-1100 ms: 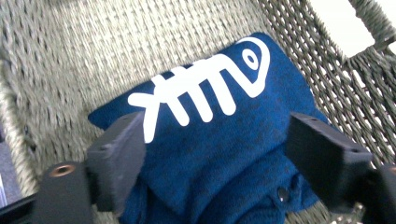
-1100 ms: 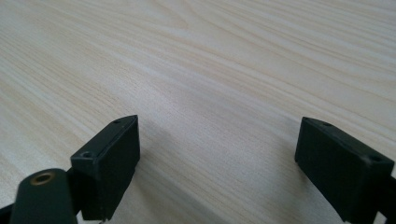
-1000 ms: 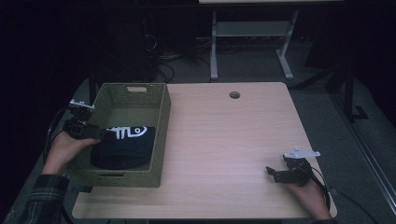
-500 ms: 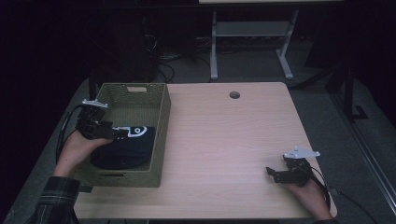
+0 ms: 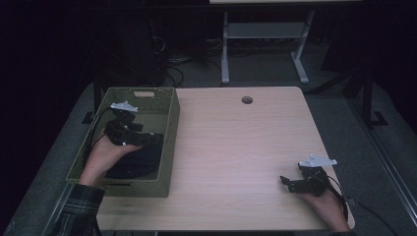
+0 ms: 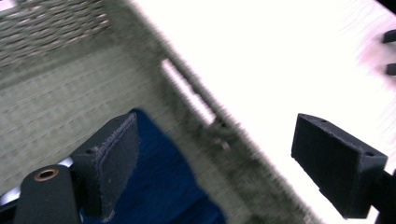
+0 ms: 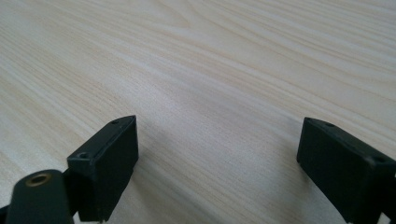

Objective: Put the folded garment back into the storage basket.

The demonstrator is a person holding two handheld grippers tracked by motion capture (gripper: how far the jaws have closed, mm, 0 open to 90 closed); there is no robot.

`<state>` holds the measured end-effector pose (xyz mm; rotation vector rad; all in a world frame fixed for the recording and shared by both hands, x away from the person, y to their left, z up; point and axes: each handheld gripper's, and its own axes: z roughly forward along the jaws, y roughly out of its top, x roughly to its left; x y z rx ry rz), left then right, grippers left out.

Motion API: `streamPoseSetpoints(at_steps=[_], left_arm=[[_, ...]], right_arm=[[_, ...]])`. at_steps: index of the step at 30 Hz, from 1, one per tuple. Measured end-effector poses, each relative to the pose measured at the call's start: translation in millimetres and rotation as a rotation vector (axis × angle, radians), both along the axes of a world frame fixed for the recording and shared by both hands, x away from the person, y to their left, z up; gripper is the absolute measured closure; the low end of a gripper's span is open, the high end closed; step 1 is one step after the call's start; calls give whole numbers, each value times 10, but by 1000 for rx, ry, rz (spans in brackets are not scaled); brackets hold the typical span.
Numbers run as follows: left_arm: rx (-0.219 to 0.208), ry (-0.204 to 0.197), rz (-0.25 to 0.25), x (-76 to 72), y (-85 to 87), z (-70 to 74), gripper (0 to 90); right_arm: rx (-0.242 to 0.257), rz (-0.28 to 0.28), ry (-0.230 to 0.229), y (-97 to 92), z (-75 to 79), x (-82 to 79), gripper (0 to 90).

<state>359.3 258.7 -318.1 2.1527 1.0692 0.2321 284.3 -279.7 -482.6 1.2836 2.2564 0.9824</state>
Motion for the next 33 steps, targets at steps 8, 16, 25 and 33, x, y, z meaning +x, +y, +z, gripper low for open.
streamPoseSetpoints(at_steps=[8,16,25,33], left_arm=[[-18,-7,-67,-18,-395,-46,150],[-24,-17,-123,-68,-777,-127,150],[-45,-39,-174,-161,-1149,-285,151],[-35,-42,-205,-264,-1427,-502,150]], right_arm=[[0,0,0,0,0,0,124],[0,0,0,0,0,0,124],[0,1,1,-1,0,0,124],[2,-2,0,2,0,0,124]])
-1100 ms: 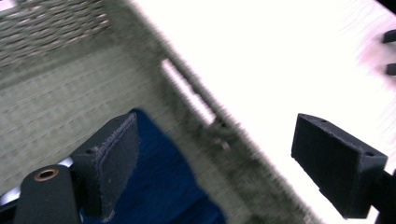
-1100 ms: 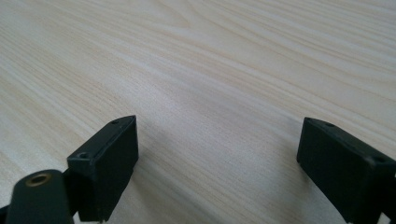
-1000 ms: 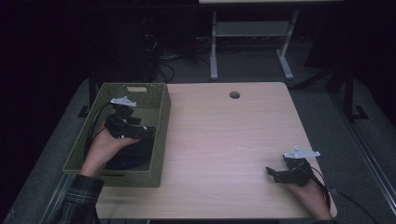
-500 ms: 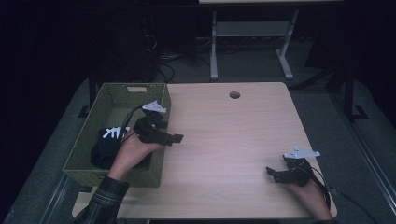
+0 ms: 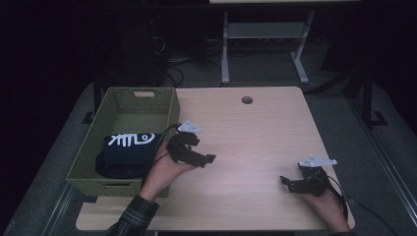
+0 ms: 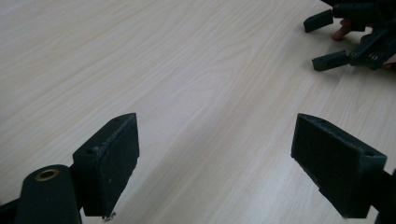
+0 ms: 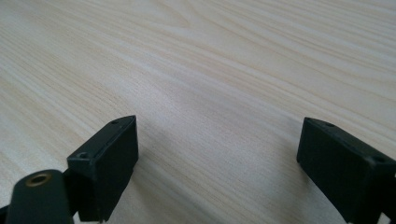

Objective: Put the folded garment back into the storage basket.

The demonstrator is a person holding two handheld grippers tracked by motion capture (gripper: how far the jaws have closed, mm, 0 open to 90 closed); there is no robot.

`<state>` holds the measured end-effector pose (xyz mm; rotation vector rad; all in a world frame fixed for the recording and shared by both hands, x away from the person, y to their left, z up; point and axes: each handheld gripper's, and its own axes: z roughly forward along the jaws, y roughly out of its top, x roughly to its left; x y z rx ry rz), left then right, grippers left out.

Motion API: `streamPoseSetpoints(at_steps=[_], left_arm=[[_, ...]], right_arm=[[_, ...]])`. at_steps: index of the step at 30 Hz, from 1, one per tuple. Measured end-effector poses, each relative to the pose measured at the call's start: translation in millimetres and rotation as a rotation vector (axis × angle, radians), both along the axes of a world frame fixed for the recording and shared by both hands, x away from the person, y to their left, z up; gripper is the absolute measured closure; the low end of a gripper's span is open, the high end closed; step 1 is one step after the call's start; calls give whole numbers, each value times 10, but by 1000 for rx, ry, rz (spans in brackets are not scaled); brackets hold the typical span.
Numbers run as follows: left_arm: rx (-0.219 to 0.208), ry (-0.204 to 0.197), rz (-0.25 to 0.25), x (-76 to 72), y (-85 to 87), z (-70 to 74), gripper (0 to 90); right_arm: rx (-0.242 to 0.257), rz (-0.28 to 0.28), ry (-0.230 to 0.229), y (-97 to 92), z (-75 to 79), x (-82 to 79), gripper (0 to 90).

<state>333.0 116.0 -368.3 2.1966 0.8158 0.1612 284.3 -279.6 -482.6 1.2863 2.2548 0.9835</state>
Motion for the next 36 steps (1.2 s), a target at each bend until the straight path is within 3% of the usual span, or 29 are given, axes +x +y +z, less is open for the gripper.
streamPoseSetpoints(at_steps=[14,20,31,36], left_arm=[[42,-44,-45,-122,-256,-351,145],[38,-60,-26,-148,-252,-535,131],[87,-54,-2,-159,-253,-879,128],[119,-70,8,-157,-239,-1013,127]], right_arm=[[0,0,0,0,0,0,123],[0,0,0,0,0,0,124],[-1,0,0,-1,1,0,124],[-1,0,1,0,1,0,123]])
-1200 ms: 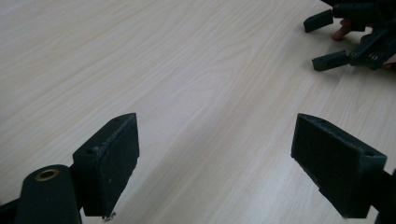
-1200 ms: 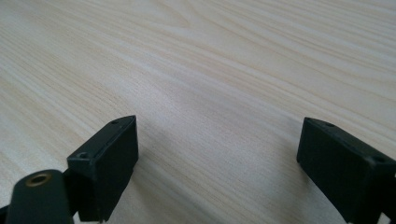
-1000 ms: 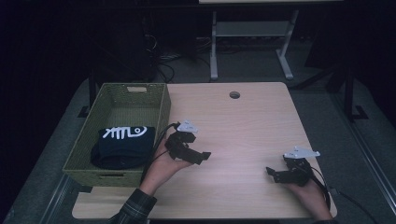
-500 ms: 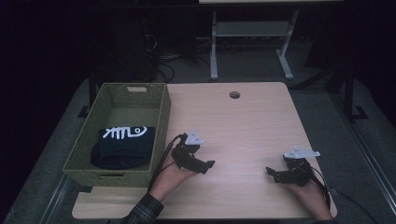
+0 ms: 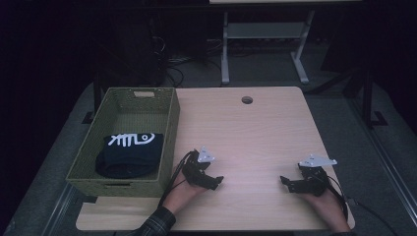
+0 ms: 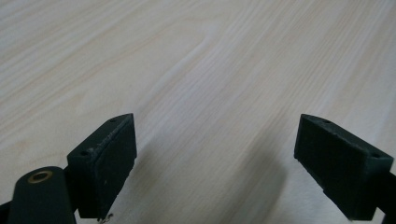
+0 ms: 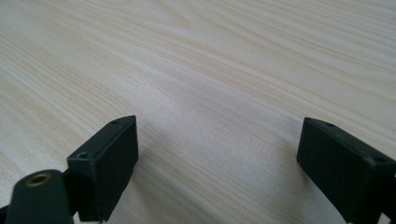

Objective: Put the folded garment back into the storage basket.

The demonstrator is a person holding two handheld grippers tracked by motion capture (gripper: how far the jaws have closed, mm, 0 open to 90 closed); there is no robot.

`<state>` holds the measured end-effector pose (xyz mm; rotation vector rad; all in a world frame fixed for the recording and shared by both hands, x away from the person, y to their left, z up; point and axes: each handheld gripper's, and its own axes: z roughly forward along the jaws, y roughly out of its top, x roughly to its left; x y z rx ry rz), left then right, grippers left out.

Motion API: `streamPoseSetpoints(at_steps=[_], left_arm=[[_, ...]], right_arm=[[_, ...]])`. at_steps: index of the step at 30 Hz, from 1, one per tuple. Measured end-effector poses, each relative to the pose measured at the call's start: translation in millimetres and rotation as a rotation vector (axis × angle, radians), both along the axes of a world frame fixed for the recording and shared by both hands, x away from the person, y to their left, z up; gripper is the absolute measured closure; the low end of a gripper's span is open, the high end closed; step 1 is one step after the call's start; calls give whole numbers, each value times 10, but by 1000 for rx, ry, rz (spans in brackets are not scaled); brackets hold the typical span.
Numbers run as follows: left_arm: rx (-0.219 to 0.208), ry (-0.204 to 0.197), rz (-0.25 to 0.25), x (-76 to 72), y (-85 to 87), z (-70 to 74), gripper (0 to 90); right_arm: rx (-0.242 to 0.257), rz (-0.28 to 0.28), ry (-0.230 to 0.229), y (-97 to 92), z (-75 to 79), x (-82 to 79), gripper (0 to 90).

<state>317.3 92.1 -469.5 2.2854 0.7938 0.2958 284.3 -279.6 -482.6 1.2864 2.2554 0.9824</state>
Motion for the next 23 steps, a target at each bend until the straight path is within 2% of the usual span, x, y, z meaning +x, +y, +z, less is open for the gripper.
streamPoseSetpoints(at_steps=[1,7,23], left_arm=[[9,-6,-1,1,-1,-24,127],[-36,-45,-10,-3,36,-88,126],[-39,-47,-10,-3,36,-91,127]], right_arm=[[0,0,0,0,0,0,124],[0,0,0,0,0,0,123],[-2,2,-1,-2,0,0,124]])
